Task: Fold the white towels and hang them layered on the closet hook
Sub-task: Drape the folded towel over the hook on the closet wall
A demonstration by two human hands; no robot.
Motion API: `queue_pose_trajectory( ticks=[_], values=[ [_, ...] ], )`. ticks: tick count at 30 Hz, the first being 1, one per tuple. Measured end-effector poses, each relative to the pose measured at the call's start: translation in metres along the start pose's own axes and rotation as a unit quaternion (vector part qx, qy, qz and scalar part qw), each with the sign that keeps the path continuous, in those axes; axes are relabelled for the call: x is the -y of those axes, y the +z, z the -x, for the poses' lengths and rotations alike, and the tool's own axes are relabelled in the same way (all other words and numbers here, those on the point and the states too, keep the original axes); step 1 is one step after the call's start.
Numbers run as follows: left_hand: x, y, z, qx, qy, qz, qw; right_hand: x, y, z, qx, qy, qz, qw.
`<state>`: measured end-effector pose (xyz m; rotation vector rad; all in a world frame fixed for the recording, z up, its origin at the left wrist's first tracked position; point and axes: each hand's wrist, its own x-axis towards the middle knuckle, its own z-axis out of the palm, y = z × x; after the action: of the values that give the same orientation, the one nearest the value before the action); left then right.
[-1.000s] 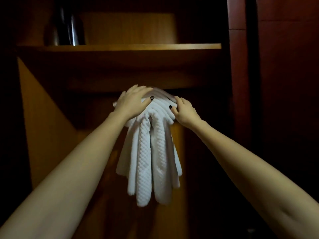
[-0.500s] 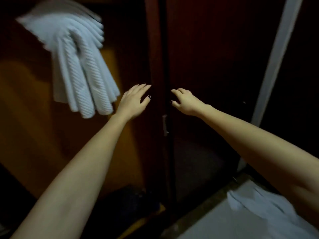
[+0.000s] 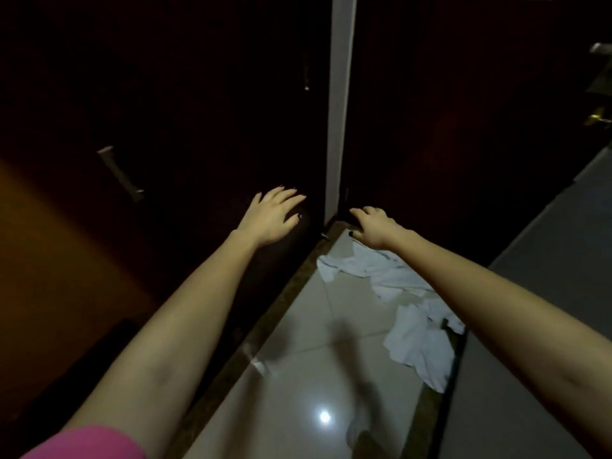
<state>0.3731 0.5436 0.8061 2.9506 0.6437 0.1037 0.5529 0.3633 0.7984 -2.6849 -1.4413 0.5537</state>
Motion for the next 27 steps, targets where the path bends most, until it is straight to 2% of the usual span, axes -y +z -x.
queue_pose_trajectory(
  ticks=[7,12,17,23,27],
  values=[
    [-0.072,0.084,-0.131,0.096,0.048,0.033,0.994,-0.139,0.016,-0.048,0.031,0.095,-0.035,0.994],
    [-0.079,0.139,-0.211,0.128,-0.021,0.113,0.985,-0.196,0.036,-0.117,0.060,0.124,-0.084,0.987],
    [-0.062,0.215,-0.267,0.136,-0.063,0.161,0.976,-0.228,0.073,-0.197,0.095,0.101,-0.106,0.985],
    [-0.007,0.365,-0.350,0.163,-0.068,0.150,0.973,-0.274,0.160,-0.342,0.097,0.066,-0.058,0.991],
    [0.026,0.494,-0.406,0.137,-0.104,0.222,0.960,-0.303,0.261,-0.442,0.081,0.053,-0.058,0.994]
  ],
)
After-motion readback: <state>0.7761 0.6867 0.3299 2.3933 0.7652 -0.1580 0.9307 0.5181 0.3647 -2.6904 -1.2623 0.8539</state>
